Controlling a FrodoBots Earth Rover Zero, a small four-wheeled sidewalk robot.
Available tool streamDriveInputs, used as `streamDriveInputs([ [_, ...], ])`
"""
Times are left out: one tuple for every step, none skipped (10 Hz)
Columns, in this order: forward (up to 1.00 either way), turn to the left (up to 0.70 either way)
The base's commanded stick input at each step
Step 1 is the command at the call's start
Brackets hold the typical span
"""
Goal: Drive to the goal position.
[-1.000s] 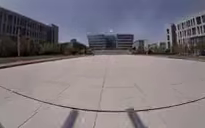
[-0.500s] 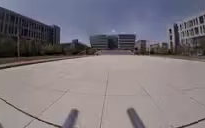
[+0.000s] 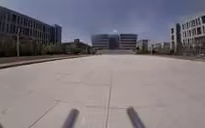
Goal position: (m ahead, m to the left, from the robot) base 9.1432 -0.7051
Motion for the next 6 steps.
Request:
streamDriveInputs([
  [0.7,0.0],
  [0.7,-0.07],
  [0.7,-0.26],
  [0.7,-0.3],
  [0.7,-0.16],
  [0.7,-0.06],
])
